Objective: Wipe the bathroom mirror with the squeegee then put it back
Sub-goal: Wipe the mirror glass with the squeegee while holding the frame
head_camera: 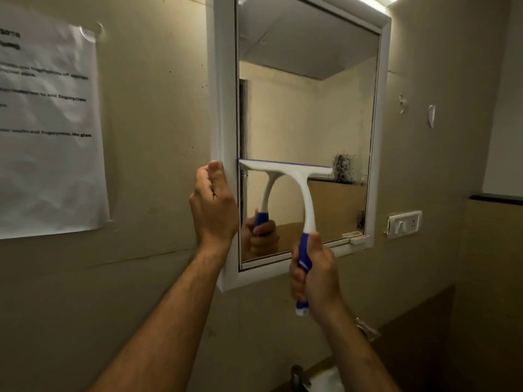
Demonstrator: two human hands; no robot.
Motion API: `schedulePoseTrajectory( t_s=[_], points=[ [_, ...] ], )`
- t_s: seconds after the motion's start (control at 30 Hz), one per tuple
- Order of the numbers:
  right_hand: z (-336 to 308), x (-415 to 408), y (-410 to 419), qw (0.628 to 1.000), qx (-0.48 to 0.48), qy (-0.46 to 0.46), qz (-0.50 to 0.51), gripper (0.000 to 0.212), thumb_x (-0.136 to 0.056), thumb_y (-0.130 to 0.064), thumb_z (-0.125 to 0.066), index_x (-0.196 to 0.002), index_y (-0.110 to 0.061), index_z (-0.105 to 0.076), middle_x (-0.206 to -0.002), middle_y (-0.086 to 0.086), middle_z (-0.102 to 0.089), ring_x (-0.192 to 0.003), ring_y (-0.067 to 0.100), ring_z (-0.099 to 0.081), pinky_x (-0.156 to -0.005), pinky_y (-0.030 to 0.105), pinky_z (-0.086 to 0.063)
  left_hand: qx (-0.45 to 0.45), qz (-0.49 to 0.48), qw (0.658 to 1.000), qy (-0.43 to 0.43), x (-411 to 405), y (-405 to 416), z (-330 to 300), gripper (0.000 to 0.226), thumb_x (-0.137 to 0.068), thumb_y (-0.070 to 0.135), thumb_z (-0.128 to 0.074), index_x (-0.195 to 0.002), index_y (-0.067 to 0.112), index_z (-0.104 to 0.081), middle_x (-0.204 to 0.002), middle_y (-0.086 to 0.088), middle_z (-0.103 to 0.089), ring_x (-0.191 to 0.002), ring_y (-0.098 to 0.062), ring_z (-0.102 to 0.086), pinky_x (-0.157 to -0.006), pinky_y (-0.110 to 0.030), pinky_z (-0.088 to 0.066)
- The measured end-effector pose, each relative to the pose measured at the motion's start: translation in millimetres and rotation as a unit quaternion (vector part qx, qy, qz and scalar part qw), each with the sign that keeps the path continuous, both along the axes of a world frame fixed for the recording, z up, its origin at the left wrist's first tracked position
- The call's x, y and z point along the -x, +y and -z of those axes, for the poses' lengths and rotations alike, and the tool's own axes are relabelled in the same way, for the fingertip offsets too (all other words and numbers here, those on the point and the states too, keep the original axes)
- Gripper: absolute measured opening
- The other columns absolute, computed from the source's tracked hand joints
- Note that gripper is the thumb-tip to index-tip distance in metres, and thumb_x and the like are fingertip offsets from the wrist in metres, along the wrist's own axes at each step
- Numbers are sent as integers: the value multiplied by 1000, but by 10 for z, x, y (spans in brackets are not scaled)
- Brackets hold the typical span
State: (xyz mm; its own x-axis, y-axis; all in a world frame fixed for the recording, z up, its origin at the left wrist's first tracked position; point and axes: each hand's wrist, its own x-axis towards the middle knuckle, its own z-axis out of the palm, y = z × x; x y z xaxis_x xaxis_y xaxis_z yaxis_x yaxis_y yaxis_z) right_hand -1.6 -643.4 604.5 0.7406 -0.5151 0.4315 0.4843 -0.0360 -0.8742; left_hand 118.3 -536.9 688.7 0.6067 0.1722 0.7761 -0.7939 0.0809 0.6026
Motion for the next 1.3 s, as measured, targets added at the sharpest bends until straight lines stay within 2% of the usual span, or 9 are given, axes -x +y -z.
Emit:
schedulePoseTrajectory(
  t_s=[0.23, 0.33, 0.43, 0.53, 0.63, 0.77, 0.97, 1.13, 1.3],
  points=[
    [-91, 23, -1, 1000, -12, 10, -16, 54, -79, -67, -38, -75, -15, -53, -50, -1, -39, -38, 12, -29, -39, 24, -23, -2, 0, 1000, 10, 17, -1, -1, 42, -103, 42, -26, -93, 10, -52, -64, 5, -42, -51, 1, -41, -45, -12, -33],
    [204, 99, 7, 999, -16, 38, -10, 56, -76, -69, -39, -76, -15, -53, -50, -2, -40, -39, 12, -30, -38, 23, -25, 0, 4, 1000, 26, 21, 1, 20, 41, -103, 44, -26, -92, 14, -52, -65, 8, -44, -53, 5, -44, -46, -10, -34],
    [694, 184, 58, 996, -48, 75, 7, 56, -77, -66, -39, -77, -13, -53, -51, -2, -41, -40, 12, -31, -37, 22, -27, -10, -11, 998, 68, 41, -7, 134, 52, -100, 52, -25, -89, 10, -54, -64, 7, -44, -55, -2, -43, -50, -21, -36],
    [983, 236, 150, 993, -70, 92, 19, 54, -79, -63, -38, -73, -12, -53, -49, -1, -40, -40, 13, -29, -38, 21, -27, -26, -16, 997, 71, 79, -1, 229, 46, -102, 46, -25, -87, 11, -50, -63, 7, -43, -51, 4, -46, -44, -7, -33],
    [875, 263, 121, 994, -52, 95, 32, 54, -79, -63, -38, -74, -12, -54, -48, -3, -40, -39, 11, -30, -37, 21, -27, -31, -25, 997, 69, 86, -1, 229, 44, -102, 46, -25, -86, 12, -48, -62, 7, -42, -50, 11, -45, -45, -5, -33],
    [692, 310, -25, 993, -15, 113, 28, 55, -78, -66, -37, -75, -14, -54, -49, -4, -41, -39, 10, -32, -38, 21, -28, -29, -30, 997, 68, 88, -10, 243, 43, -102, 45, -25, -84, 12, -46, -61, 7, -40, -49, -1, -42, -44, -7, -33],
    [995, 466, 46, 988, -32, 152, 25, 53, -77, -63, -37, -71, -13, -52, -47, -4, -40, -39, 8, -31, -38, 21, -27, -18, -43, 996, 75, 63, -11, 233, 43, -103, 44, -26, -83, 12, -47, -62, 9, -44, -55, -2, -42, -49, -24, -26],
    [804, 475, -4, 988, -12, 150, 34, 53, -78, -64, -37, -75, -13, -53, -48, -5, -42, -39, 8, -33, -38, 20, -29, -26, -42, 996, 78, 86, -3, 225, 40, -103, 42, -26, -86, 13, -48, -62, 8, -43, -50, 4, -45, -46, -6, -33],
    [786, 454, -13, 987, -14, 156, 22, 55, -75, -67, -37, -74, -15, -53, -50, -4, -42, -40, 10, -33, -40, 21, -29, -27, -38, 996, 79, 74, -4, 232, 42, -102, 45, -25, -86, 14, -48, -61, 8, -42, -53, -3, -41, -44, -11, -31]
  ],
)
